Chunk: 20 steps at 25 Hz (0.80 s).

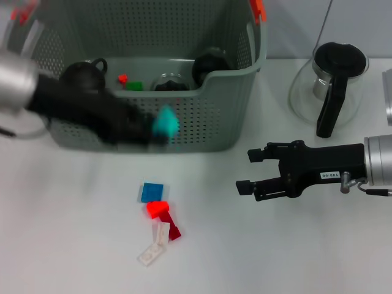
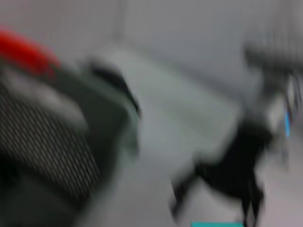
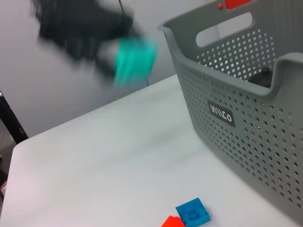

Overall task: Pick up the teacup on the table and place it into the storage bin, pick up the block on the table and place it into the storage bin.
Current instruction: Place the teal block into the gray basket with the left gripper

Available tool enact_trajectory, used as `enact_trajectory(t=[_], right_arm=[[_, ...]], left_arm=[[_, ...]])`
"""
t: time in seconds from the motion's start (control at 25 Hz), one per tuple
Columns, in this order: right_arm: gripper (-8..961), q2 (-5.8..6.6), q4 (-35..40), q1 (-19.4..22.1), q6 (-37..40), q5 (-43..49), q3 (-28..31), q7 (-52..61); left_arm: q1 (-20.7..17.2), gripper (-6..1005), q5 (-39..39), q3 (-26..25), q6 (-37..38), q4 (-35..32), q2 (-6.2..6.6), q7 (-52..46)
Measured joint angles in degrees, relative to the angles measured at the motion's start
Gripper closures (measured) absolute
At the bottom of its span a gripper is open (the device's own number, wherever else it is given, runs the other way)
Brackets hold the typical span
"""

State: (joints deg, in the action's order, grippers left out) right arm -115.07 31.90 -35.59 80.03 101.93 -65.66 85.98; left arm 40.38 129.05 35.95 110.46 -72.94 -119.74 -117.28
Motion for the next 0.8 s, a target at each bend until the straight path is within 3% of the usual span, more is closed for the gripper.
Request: enact_trajectory(t=[0.08, 0.16, 0.24, 0.36, 0.6, 0.72, 0.8], right_arm=[[29, 0.01, 0.00, -0.16, 0.10, 0.01, 0.00, 0.02], [29, 0.02, 0.00, -0.44, 0.24, 0.01, 0.00, 0.07], [28, 0.02, 0.00, -0.65, 0.29, 0.01, -0.05, 0.11], [28, 0.02, 0.00, -0.92, 0.38, 0.02, -0.20, 0.13], [29, 0.01, 0.00, -1.04, 0.64, 0.02, -0.32, 0.14], [28, -0.02, 0.00, -1.06, 0.91, 0.02, -0.34, 0.13], [28, -0.03, 0.00, -1.07, 1.08, 0.02, -0.35, 0.12]], left_arm=[[0.16, 598, -1.60, -0.44, -0.94, 0.25, 0.61, -0.77], [0.76, 594, -4.62, -0.67, -4.77, 0.97, 1.86, -2.42], [1.62, 590, -4.84, -0.21, -10.32, 1.45, 2.33, -3.31], [2.72, 584, -2.67, 2.00, -21.24, 2.77, 2.49, -4.67], [3.76, 573, 0.94, 7.64, -35.57, 7.29, 2.87, -7.20], [3.80, 567, 2.26, 8.30, -38.32, 7.54, 2.66, -8.66], [3.55, 486, 2.42, 8.45, -38.07, 6.72, 2.51, -8.76]])
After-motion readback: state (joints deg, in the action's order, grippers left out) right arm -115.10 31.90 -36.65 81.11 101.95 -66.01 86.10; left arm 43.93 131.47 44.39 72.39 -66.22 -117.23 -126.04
